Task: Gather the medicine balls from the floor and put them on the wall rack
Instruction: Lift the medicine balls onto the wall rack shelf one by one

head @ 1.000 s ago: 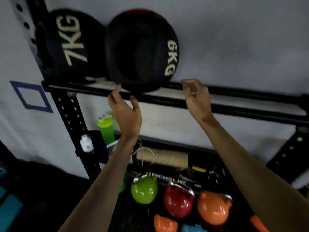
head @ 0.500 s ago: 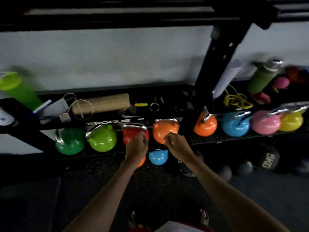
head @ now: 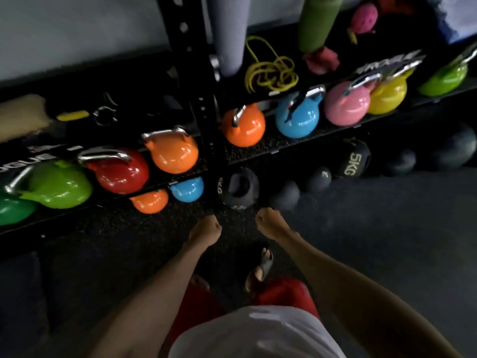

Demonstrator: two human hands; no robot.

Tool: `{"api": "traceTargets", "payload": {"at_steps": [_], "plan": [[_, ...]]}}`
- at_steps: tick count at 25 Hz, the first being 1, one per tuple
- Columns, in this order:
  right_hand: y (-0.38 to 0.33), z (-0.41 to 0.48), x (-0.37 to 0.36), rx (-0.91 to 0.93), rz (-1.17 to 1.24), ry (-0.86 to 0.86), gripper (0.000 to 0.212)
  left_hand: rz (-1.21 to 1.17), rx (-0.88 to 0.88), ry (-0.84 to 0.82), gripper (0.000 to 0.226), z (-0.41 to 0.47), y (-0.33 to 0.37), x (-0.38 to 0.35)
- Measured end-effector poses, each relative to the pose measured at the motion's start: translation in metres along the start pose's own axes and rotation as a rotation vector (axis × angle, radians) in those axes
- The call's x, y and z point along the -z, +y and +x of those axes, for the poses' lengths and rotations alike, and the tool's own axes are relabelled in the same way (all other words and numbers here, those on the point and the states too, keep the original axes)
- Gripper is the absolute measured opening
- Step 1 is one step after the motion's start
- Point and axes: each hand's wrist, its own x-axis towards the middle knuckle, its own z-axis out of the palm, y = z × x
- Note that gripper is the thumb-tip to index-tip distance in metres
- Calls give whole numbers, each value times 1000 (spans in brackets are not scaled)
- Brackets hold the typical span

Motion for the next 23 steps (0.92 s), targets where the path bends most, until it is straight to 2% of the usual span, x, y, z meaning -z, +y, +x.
{"api": "traceTargets", "payload": {"at_steps": [3,6,10,13,16,19,21,23], "plan": [[50,43,-7,-66,44,-56,32,-43,9,-65,20,46,29,-41],[81,103,-31,-174,119,-112,26,-137,31,-99,10,116,35,-77],[113,212,-83,-259,255,-29,31,-219,45,-111,8,238,1,-133],[133,299,-125,-286,302,24,19,-297,183,-67,35,332,-38,-167],[142,378,-155,-305,383,104,48,-400,277,-8,70,405,-67,-181],[146,450,-189,-334,471,183,64,-481,321,8,110,467,-85,-190],[143,481,-206,-357,602,272,63,-525,318,-7,130,494,-95,-196],[144,498,-216,-401,653,355,50,-638,291,-77,137,508,-106,-200]]}}
